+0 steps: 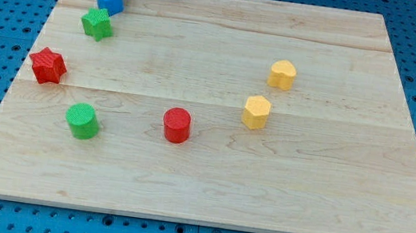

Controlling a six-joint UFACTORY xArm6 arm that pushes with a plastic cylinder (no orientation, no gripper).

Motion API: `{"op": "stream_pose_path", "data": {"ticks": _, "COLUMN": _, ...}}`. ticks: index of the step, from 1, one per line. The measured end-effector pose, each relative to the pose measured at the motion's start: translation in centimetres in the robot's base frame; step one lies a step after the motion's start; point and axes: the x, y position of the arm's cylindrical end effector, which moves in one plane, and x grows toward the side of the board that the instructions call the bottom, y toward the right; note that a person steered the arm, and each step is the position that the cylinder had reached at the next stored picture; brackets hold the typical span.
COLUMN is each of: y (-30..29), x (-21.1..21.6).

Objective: Slightly move the blue cube towards down side of blue triangle

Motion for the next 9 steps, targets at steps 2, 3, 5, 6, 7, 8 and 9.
{"op": "stream_pose_path", "data": {"ticks": 2, "y": -4.7, "x": 0.2}}
{"op": "stream_pose_path", "data": {"ticks": 3, "y": -5.0, "x": 0.6}}
{"op": "stream_pose_path", "data": {"ticks": 5, "y": -4.3, "x": 0.6}}
{"op": "stream_pose_path", "data": {"ticks": 6, "y": -5.2, "x": 1.0}}
{"op": "stream_pose_path", "data": {"ticks": 7, "y": -4.2, "x": 2.8}}
{"op": "stream_pose_path", "data": {"ticks": 8, "y": -1.5, "x": 2.9}}
{"op": "stream_pose_path", "data": {"ticks": 9, "y": 1.4, "x": 2.9}}
